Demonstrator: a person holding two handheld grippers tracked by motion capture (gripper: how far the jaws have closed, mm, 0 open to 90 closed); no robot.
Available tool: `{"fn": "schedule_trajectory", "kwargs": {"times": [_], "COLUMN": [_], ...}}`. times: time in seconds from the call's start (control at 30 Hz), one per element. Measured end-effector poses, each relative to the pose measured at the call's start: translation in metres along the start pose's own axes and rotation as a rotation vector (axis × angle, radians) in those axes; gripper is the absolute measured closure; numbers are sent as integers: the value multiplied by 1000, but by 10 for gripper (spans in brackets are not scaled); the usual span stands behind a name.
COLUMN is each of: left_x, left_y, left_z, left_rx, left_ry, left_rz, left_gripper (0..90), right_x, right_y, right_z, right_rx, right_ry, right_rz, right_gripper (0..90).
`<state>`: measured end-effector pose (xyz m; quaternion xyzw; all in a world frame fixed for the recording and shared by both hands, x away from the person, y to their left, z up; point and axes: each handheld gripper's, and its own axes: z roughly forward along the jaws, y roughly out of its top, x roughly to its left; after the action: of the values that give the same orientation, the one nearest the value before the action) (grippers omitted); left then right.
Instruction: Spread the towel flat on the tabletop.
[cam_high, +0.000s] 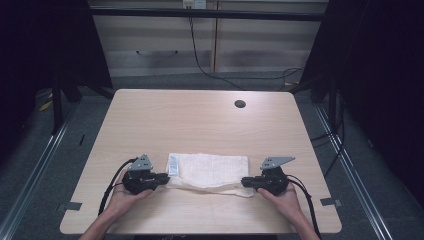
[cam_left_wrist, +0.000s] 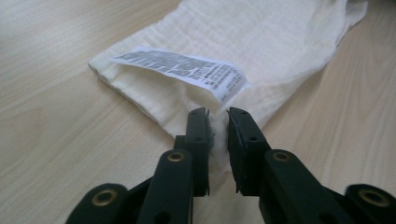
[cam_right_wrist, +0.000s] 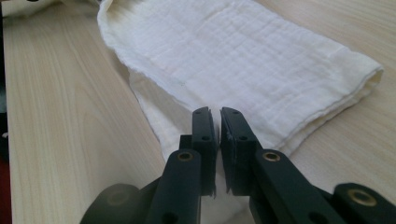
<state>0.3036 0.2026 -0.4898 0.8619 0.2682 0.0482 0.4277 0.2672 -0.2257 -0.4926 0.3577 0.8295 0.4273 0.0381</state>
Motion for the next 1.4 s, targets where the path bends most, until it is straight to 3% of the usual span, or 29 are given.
{"fn": "schedule_trajectory", "kwargs": {"times": [0.27, 0.47, 0.67, 0.87, 1.03, 1.2, 1.4], "left_x": [5, 14, 21, 31, 32, 33, 33], "left_y": [7, 12, 22, 33, 28, 23, 19], "left_z": [-19, -27, -11, 8, 29, 37, 38], "left_rx": [-103, -131, -97, -87, -27, 11, 21], "left_ry": [6, 42, 61, 52, 40, 43, 39], "left_rz": [-28, -53, -36, -53, -49, -45, -39], "left_gripper": [720, 707, 714, 763, 778, 777, 776], "right_x": [2, -1, -11, -29, -50, -66, -72], "right_y": [3, 6, 13, 33, 44, 45, 42], "right_z": [-7, -11, -4, -6, 3, 15, 27], "right_rx": [-31, -48, -40, -85, -77, -71, -35], "right_ry": [0, -17, -39, -69, -98, -104, -108], "right_rz": [-1, 6, 14, 23, 43, 78, 82], "right_gripper": [799, 794, 823, 833, 816, 798, 736]}}
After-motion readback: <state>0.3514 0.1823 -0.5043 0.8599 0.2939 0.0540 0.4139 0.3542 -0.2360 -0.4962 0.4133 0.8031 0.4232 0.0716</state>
